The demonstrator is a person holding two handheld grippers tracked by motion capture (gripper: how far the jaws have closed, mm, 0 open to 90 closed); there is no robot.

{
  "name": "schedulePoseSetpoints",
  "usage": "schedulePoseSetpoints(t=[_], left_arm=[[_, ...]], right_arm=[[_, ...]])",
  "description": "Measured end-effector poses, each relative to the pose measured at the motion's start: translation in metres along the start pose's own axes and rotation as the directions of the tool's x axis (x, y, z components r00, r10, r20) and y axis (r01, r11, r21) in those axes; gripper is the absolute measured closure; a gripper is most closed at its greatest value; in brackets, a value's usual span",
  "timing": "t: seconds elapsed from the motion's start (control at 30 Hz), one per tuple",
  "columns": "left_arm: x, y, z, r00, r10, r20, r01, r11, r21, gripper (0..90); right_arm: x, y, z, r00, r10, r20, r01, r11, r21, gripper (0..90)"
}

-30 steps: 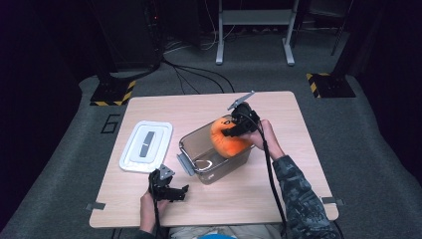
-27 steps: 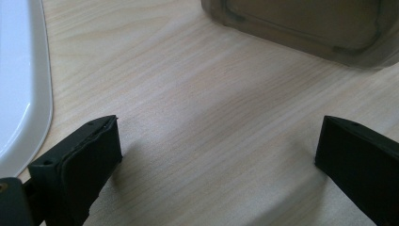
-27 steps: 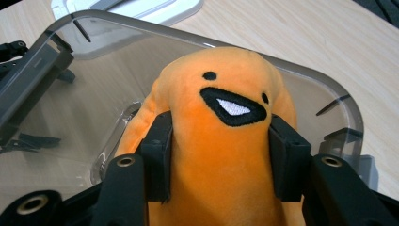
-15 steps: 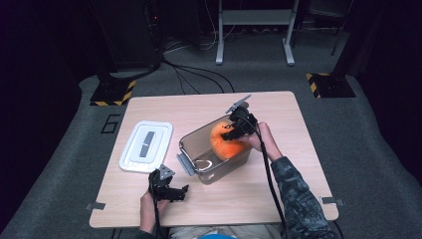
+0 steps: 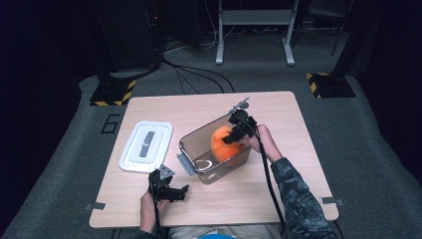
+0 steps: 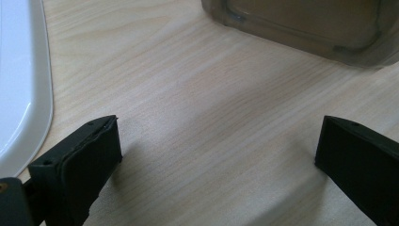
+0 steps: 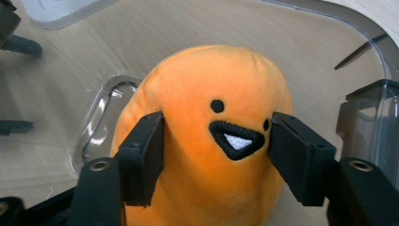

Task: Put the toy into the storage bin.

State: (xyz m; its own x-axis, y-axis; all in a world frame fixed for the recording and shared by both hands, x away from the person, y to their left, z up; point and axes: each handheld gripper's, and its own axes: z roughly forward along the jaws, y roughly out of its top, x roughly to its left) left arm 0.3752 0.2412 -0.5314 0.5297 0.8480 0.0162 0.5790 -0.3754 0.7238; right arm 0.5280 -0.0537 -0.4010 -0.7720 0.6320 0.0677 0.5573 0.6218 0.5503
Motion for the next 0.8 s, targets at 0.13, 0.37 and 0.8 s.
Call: schedulePoseSetpoints(t=[0.13,0.37,0.8], left_arm=[[0.0,0.0,0.0,1.0,0.0,-0.001,0.0,1.0,0.0,0.5],[0.0,0.0,0.0,1.0,0.001,-0.002,-0.001,1.0,0.0,0.6],[0.0,0.0,0.0,1.0,0.0,0.003,0.0,1.0,0.004,0.6]], right_arm=[[0.0,-0.001,0.003,1.0,0.004,-0.001,-0.004,1.0,-0.003,44.6],[0.001,-0.002,0.009,0.9995,0.014,0.027,-0.015,1.0,0.022,51.0],[0.001,0.001,-0.019,0.9989,0.024,0.039,-0.02,0.996,-0.092,18.7]])
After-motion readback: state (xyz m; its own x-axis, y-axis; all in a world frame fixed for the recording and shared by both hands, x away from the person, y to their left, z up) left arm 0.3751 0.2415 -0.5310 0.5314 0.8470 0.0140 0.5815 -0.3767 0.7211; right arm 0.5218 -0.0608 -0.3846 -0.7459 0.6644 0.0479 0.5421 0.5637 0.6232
